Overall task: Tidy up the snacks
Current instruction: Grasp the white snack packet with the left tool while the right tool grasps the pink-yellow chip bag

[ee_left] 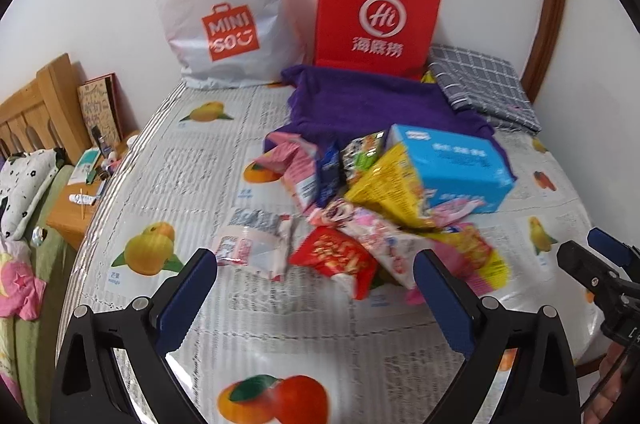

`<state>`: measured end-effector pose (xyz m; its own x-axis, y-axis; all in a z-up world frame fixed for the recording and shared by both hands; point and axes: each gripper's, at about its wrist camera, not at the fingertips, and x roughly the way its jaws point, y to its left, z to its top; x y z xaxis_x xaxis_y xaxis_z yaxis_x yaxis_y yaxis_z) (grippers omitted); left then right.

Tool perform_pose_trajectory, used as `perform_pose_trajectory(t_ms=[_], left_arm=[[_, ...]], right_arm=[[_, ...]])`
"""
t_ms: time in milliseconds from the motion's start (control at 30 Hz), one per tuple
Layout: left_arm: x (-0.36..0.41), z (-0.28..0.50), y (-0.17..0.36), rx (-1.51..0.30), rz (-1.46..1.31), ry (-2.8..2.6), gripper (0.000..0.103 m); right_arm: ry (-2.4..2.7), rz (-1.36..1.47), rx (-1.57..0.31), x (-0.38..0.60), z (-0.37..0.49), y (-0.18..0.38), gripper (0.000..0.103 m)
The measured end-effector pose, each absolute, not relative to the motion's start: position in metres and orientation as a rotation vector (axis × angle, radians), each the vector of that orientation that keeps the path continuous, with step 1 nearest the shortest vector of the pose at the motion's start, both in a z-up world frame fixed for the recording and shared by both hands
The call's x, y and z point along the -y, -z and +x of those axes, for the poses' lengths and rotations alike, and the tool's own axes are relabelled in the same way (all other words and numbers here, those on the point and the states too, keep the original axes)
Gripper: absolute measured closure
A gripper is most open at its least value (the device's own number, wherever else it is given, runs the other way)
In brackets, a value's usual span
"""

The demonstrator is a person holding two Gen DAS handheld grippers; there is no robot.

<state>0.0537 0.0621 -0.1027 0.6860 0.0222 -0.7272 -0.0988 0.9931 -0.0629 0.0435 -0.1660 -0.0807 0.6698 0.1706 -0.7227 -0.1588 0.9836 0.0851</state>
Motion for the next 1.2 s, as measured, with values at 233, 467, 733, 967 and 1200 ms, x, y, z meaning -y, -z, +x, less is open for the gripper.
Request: perform_pose_trajectory(t_ms=[233,467,733,967,1200], left_arm=[[-0.084,0.063,0.127,-0.858,-0.12,-0.09,0.004],[-0.1,0.068,0.141,-0.882,-0.147,-0.093,0.004],[-0.116,0.074,0.15,-0.899,-0.176,-0.087,0.004],[-0.126,0.087,0.16,-0.926,-0.176,-0.115,0.004],[-0.121,0.116,0.175,-0.973,-0.103,-0.158,0.004]], right_arm=[[-0.272,0.136,-0.866,0.151,0.067,0.106,0.013],[-0.307,0.116,-0.937,0.12,0.094,0.134,0.013],[-0.331,0.153,-1.017,0.108,0.111,0.17,0.025],[-0.351,0.064,-1.004,0.123,0.096,0.163,0.038],[-0.262,0.041,-0.982,0.176,0.087,0.159,0.038]])
